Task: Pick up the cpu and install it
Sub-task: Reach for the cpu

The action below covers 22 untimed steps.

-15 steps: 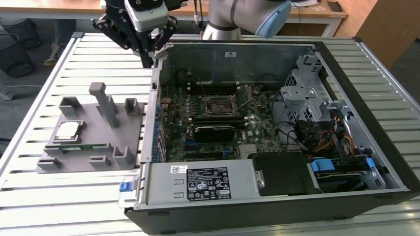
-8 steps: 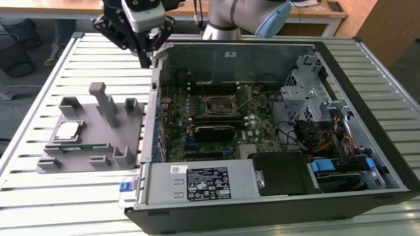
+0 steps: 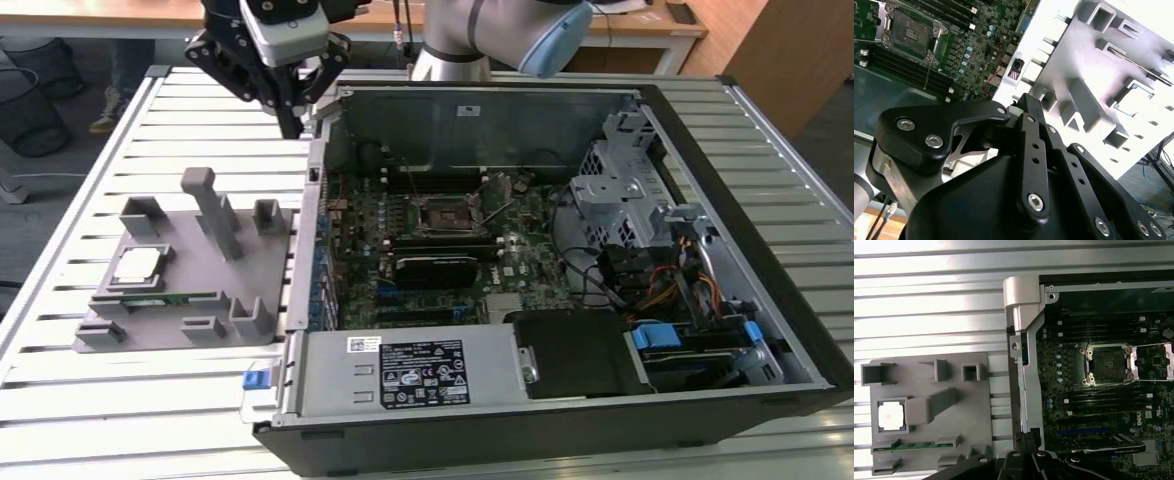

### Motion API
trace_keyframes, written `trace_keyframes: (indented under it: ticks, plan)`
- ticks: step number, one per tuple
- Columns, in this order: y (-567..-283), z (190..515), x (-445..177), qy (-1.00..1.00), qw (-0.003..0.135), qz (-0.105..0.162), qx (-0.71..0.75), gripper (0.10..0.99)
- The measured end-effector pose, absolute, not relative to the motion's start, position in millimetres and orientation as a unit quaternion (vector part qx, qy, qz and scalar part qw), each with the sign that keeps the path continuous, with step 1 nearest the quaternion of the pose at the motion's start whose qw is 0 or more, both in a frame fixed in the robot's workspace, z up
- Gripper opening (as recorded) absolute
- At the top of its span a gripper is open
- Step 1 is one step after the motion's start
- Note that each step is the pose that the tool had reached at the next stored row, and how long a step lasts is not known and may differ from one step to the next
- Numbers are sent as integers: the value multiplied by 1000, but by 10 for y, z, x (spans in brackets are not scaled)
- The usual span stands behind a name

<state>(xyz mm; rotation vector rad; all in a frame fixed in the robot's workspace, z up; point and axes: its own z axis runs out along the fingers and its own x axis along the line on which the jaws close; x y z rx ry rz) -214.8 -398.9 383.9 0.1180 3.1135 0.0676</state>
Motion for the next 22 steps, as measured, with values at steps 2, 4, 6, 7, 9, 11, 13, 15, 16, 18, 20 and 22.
trace_keyframes:
  ticks: [2,4,6,7,9,11,13,15,16,18,20,22]
  plan:
    - [-3989,3837,-2163,999,13,22,38,106]
    - [-3989,3836,-2173,999,13,22,38,106]
    - [-3989,3835,-2183,999,13,22,38,106]
    - [-3989,3834,-2188,999,13,22,38,106]
    - [-3989,3833,-2199,999,13,22,38,106]
    - [-3989,3831,-2209,999,13,22,38,106]
    - [-3989,3830,-2220,999,13,22,38,106]
    - [-3989,3829,-2232,999,13,22,38,106]
    - [-3989,3829,-2238,999,13,22,38,106]
    - [-3989,3827,-2248,999,13,22,38,106]
    - [-3989,3826,-2259,999,13,22,38,106]
    - [-3989,3825,-2270,999,13,22,38,106]
